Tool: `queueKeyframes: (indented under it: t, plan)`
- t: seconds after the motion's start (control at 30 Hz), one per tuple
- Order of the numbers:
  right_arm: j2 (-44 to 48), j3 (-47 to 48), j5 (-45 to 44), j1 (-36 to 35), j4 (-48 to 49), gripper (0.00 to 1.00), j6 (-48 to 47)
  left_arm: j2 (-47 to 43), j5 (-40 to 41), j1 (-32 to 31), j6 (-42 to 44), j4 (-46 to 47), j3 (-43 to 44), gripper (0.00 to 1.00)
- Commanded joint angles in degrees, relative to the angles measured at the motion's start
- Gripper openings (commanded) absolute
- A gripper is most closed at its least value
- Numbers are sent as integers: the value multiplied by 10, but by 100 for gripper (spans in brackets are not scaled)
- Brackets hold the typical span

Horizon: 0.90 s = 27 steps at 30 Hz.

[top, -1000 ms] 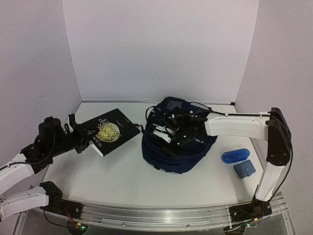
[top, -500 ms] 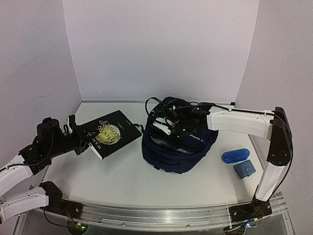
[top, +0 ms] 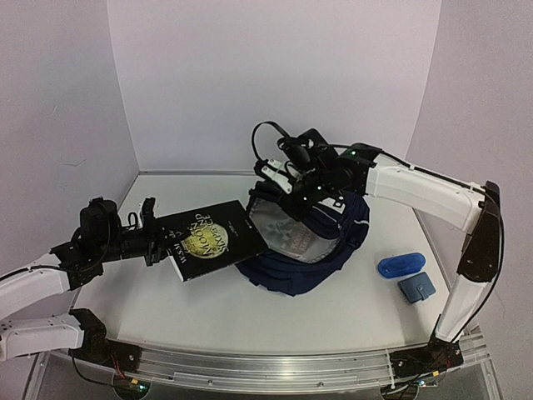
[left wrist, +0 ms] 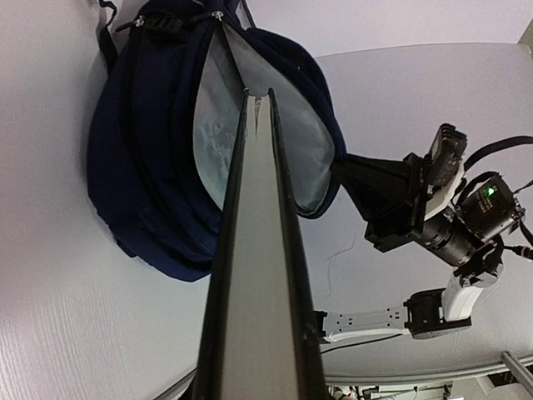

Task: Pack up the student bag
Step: Place the book in the student bag.

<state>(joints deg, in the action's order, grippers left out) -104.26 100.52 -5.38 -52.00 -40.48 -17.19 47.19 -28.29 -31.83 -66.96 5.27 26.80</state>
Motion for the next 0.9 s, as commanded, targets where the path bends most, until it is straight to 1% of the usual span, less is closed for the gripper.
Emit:
queueKeyframes:
  t: [0.0,0.17,0.3,0.43,0.53,0.6,0.67,0.73,0.8,0.87]
  plan:
    - [0,90,39,-6,39,0,19,40,-37,1,-7,197,15,0]
    - [-30,145,78,-6,30,0,42,142,-1,0,-37,307,20,0]
    - [-52,183,89,-6,28,0,51,231,38,-1,-58,368,38,0]
    - [-65,203,115,-6,27,0,63,339,61,-4,-108,506,54,0]
    - [-68,197,134,-6,27,0,69,430,74,-16,-143,635,80,0]
    - [-68,190,147,-6,27,0,73,489,78,-24,-165,693,104,0]
    - [-66,182,159,-7,27,0,77,538,81,-32,-175,711,140,0]
    - [-64,175,170,-7,27,0,80,573,93,-42,-177,709,174,0]
    - [-61,169,178,-7,28,0,83,600,105,-51,-171,683,205,0]
    - [-58,164,182,-7,28,0,83,615,115,-57,-159,639,237,0]
